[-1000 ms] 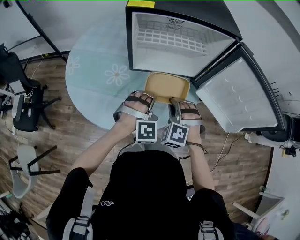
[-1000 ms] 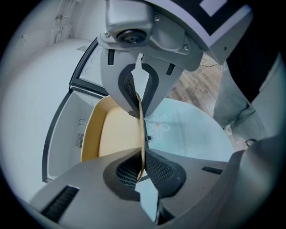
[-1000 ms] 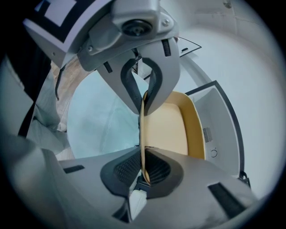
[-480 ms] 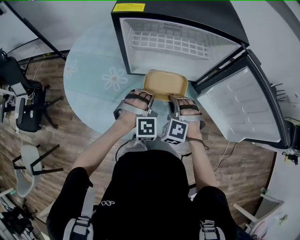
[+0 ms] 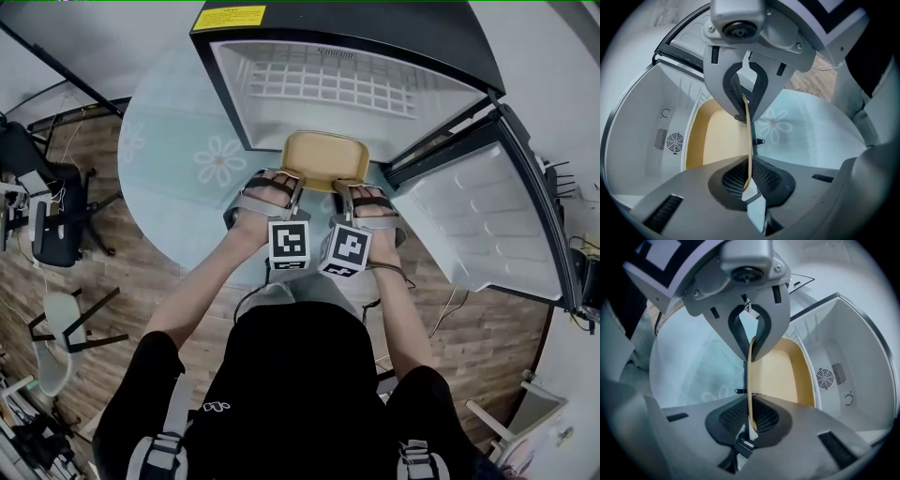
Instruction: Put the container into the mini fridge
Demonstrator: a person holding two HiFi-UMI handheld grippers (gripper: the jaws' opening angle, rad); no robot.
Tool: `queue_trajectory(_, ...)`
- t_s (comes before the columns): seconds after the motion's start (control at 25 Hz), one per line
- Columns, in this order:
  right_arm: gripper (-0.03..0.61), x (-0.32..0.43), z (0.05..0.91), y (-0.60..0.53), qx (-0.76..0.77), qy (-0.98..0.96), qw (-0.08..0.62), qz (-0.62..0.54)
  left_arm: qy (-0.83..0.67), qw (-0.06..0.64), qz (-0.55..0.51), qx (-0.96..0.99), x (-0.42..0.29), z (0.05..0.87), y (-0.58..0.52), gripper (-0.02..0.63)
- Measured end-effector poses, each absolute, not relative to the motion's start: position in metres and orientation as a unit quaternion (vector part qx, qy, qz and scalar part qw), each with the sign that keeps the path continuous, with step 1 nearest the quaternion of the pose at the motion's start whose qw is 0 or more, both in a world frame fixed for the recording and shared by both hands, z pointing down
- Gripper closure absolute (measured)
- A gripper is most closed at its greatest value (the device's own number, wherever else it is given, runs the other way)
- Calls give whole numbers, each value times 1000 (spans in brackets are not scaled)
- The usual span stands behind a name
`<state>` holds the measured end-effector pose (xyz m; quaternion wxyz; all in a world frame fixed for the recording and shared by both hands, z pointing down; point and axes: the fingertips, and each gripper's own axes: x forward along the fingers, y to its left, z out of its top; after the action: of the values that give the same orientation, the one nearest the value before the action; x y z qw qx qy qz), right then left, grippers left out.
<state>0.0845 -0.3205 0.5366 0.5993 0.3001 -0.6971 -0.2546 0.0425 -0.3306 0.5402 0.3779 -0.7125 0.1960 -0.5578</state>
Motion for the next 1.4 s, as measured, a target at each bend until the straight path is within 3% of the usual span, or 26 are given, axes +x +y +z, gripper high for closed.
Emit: queue_trajectory(1.4, 561, 107, 602, -426, 263, -711, 617, -212, 211, 337, -580, -711, 63, 606, -435, 583)
